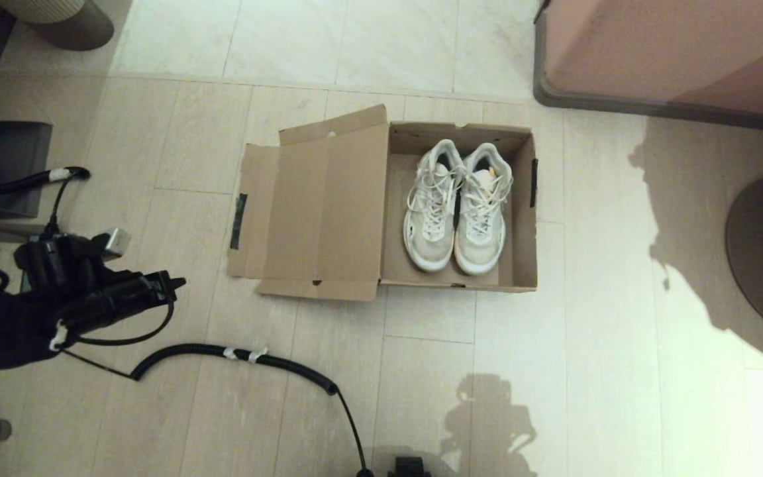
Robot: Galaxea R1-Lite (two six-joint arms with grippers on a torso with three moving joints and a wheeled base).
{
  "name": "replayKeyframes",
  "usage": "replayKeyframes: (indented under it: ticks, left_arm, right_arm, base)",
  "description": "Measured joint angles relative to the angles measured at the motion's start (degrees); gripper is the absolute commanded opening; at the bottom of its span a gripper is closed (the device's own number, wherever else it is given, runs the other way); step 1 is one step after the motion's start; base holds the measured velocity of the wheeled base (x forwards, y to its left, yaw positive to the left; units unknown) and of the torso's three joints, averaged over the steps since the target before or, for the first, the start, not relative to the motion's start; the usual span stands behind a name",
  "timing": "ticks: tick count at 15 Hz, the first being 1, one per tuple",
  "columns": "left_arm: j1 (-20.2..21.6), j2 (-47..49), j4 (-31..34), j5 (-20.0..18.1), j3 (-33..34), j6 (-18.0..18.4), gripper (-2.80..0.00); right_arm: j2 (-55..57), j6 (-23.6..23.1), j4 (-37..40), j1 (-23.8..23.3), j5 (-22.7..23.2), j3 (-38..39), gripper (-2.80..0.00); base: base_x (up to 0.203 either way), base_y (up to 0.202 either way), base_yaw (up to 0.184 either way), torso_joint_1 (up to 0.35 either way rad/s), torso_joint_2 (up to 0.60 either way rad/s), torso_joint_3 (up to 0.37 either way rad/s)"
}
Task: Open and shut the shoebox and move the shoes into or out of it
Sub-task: Close the shoe box
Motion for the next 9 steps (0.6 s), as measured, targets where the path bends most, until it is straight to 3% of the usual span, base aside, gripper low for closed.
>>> replayKeyframes:
  ticks: [1,2,9]
  left_arm:
    - [-0.4,2.7,-3.1,-0.1,-1.7,0.0,-2.80]
    - [-0.9,5.3,-5.3,-0.1,-4.3,0.0,0.00]
    - [-3.4,18.3,-7.9,2.0,-23.5,-0.4,0.00]
  right_arm:
    - [0.0,0.0,0.0,0.0,0.0,0.0,-2.80]
    - [0.0,0.0,0.0,0.0,0.0,0.0,-2.80]
    - [0.0,0.0,0.0,0.0,0.0,0.0,-2.80]
  base:
    - [0.000,0.000,0.000,0.000,0.00,0.000]
    - [0.000,0.000,0.000,0.000,0.00,0.000]
    - [0.000,0.000,0.000,0.000,0.00,0.000]
